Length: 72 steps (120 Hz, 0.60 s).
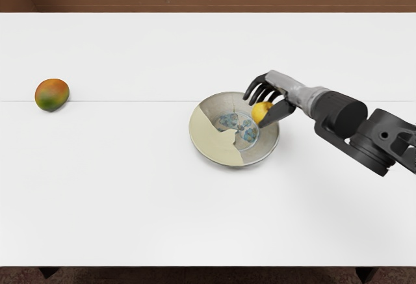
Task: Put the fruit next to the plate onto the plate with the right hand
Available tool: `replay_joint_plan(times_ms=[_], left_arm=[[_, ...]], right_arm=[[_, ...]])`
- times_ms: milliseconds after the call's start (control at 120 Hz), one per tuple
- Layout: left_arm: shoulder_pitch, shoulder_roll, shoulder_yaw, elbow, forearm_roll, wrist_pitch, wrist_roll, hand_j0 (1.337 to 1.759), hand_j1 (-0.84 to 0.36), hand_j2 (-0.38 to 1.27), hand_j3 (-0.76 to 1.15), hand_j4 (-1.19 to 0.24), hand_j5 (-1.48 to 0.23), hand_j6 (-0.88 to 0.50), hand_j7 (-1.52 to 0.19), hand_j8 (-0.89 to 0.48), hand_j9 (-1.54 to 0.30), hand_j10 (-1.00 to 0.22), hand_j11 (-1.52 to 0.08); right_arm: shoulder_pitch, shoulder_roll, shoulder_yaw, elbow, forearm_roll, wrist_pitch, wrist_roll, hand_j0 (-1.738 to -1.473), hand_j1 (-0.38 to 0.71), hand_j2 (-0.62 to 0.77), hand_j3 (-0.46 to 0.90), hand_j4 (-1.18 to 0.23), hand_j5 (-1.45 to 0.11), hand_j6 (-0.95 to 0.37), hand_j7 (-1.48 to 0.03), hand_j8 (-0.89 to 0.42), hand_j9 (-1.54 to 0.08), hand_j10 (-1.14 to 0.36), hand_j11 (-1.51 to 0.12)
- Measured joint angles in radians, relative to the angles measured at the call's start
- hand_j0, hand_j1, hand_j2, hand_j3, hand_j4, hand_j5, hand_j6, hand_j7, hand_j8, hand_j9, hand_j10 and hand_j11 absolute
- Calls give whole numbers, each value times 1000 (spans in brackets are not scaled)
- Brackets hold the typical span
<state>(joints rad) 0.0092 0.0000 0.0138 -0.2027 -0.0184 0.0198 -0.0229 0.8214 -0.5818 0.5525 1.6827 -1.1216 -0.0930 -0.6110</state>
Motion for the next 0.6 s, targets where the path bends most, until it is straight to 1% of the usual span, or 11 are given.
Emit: replay_joint_plan(times_ms=[358,600], left_arm=[[0,0,0,0,0,0,0,1658,349,0,0,0,0,0,0,0,0,0,0],[0,0,0,0,0,0,0,1658,349,0,0,0,0,0,0,0,0,0,0]], right_arm=[[-4,60,-9,-1,-3,0,0,-1657,267,210,0,-602,-807,-610,-794,-455,-795,-453,-795],[-27,80,-21,-1,-3,0,0,-1657,265,188,0,-598,-801,-605,-788,-449,-790,-446,-791]])
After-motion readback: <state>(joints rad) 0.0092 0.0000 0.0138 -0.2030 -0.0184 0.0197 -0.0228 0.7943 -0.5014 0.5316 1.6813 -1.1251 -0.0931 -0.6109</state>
